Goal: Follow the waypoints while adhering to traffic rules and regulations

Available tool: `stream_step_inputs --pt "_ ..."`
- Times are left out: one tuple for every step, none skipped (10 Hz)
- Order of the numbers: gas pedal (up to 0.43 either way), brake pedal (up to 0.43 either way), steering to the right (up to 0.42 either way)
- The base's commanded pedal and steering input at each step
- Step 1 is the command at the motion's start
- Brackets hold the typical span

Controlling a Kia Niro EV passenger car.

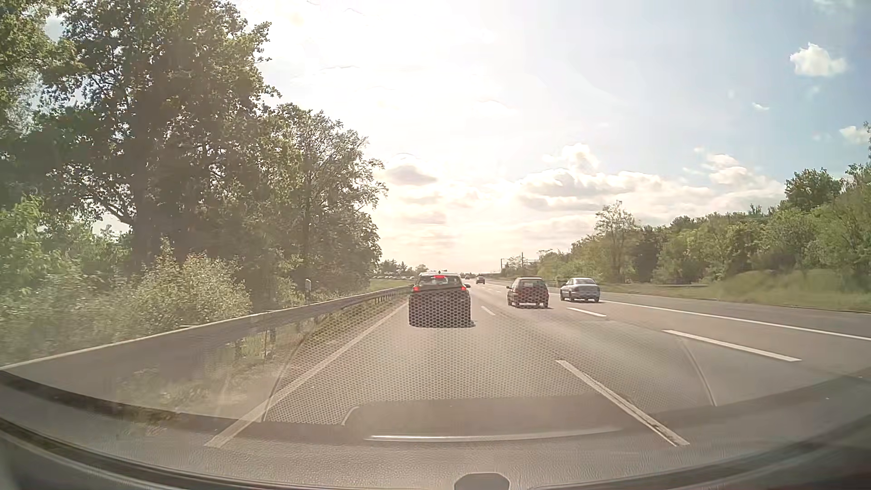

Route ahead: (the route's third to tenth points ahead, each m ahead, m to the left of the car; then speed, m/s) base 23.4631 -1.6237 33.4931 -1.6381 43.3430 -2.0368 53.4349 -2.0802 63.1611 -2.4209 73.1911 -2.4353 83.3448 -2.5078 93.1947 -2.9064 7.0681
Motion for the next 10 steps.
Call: stream_step_inputs --pt "0.028 0.000 -0.001" --pt "0.000 0.000 0.000" --pt "0.000 0.000 -0.001" --pt "0.000 0.000 0.000" --pt "0.000 0.000 -0.001" --pt "0.000 0.000 0.000" --pt "0.000 0.000 0.000" --pt "0.000 0.000 0.000" --pt "0.000 0.000 0.000" --pt "0.000 0.000 0.000"
